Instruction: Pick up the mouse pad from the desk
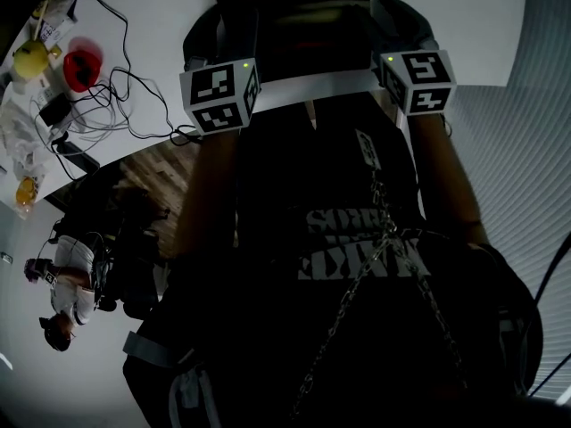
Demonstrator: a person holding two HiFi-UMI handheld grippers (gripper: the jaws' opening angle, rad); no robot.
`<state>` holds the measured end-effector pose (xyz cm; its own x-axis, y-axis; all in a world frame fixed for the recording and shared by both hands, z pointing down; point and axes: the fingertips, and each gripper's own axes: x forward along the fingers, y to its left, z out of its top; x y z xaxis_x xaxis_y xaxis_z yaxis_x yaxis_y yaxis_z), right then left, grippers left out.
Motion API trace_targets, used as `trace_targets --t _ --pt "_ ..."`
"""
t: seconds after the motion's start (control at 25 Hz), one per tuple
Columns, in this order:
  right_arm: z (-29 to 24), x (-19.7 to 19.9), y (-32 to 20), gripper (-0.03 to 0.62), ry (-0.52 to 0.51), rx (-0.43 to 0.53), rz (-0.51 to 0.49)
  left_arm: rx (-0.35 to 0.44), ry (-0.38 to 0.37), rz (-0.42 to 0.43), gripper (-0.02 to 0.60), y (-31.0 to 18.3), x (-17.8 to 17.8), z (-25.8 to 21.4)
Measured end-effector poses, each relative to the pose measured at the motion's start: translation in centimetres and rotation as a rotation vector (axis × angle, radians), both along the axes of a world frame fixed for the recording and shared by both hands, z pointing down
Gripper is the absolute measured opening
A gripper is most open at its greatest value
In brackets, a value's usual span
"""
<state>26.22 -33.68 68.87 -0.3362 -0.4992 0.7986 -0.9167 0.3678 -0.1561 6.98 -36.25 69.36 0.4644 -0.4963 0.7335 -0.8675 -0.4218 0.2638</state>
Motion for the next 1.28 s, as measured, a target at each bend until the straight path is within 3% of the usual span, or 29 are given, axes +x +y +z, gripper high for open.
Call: trace_targets --t 0.2,0.28,0.4,0.6,0.72,0.88,1.0,1.16,1.28 --pt "0.2 -0.3 0.2 0.179 0.049 -0.021 -0.001 -0.053 -0.088 0.065 0.253 0.5 0.9 0.3" --pt "0.3 -0.5 0.3 0.179 0.074 -0.027 -0.014 -0.028 -0.128 0.082 0.253 0.5 1.3 0.9" --pt "0.6 -1.1 0.2 0.166 0.098 -0.037 -0.026 0.018 -0.137 0.070 0.253 0.4 1.5 1.6" --pt "0.8 -1.1 0.2 0.153 0.082 -0.058 -0.008 0.000 -0.144 0.075 0.230 0.3 1.7 1.5" --pt "0.9 -1.1 0.1 0.141 0.076 -0.065 -0.007 -0.025 -0.123 0.077 0.144 0.7 2.6 1.7" --pt "0.9 -1.6 0.3 0.096 0.071 -0.043 -0.021 -0.059 -0.100 0.102 0.084 1.1 3.2 1.7" --pt "0.6 -2.0 0.7 0.043 0.057 -0.066 -0.035 -0.100 -0.048 0.108 0.075 1.2 3.4 1.6" --pt "-0.9 -2.6 0.9 0.043 0.020 -0.064 -0.057 -0.147 0.028 0.129 0.068 1.4 3.5 0.2" --pt "-3.4 -3.0 0.5 0.043 -0.018 -0.030 -0.067 -0.125 0.091 0.159 0.063 1.4 4.0 -2.2"
